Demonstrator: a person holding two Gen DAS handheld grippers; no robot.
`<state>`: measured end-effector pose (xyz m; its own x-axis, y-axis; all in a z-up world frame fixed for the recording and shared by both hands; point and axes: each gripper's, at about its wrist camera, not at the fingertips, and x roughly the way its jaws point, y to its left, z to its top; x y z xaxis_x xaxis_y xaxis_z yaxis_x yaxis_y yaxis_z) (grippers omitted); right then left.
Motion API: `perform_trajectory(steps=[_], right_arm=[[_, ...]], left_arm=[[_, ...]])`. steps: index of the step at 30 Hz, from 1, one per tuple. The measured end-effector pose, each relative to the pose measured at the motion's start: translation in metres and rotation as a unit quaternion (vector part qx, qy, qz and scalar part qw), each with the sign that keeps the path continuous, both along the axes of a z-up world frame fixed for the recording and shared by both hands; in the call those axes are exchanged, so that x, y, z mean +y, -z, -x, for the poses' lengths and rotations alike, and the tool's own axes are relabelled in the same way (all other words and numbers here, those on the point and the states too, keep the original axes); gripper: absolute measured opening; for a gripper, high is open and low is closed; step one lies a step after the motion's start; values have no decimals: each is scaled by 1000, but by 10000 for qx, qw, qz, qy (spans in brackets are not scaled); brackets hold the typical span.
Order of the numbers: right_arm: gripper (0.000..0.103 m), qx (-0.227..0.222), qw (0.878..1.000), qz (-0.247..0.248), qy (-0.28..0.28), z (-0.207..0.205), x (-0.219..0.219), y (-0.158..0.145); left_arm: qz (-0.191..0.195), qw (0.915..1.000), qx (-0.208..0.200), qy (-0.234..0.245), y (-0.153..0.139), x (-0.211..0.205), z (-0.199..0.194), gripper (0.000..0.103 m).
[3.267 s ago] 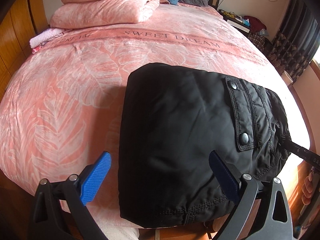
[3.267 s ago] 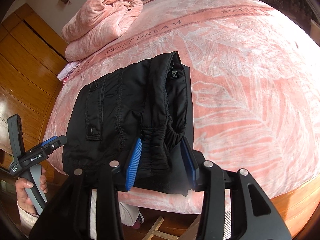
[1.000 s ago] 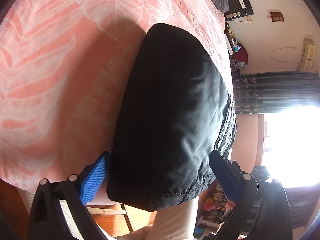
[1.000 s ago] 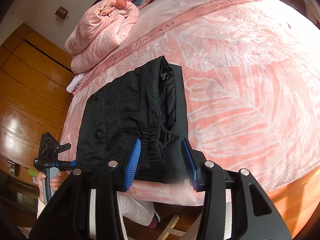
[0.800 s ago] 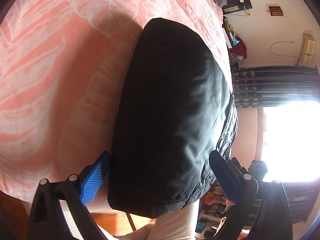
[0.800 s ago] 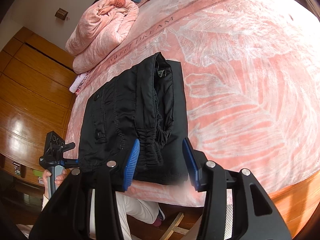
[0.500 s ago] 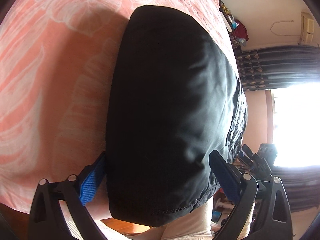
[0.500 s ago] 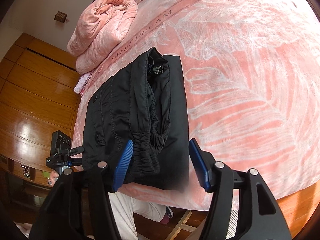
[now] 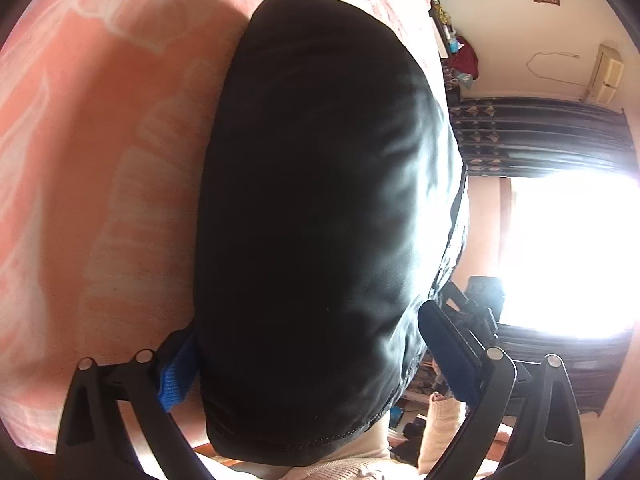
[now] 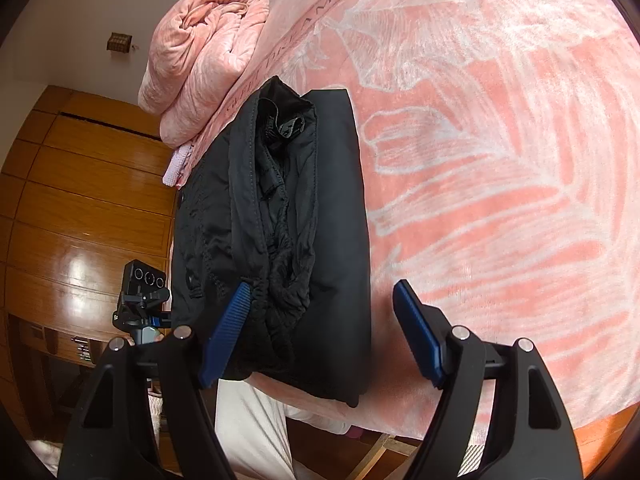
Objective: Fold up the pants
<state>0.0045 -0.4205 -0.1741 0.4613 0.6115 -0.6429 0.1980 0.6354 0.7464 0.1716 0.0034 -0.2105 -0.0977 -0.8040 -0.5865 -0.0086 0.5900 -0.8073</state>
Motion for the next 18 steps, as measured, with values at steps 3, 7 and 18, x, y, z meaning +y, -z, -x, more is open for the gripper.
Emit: perform_trajectory(steps=[3, 7, 18], right_arm=[[75, -21, 9999, -118, 31, 0, -2, 2], [75, -19, 9998, -196, 28, 0, -3, 6], [75, -24, 9992, -391, 2, -9, -3, 10]], left_arm=[[429, 9991, -59, 34, 2, 5, 2, 99], [690, 9970, -301, 187, -5, 3, 3, 99], [383, 9983, -152, 415, 6, -29, -2, 99]])
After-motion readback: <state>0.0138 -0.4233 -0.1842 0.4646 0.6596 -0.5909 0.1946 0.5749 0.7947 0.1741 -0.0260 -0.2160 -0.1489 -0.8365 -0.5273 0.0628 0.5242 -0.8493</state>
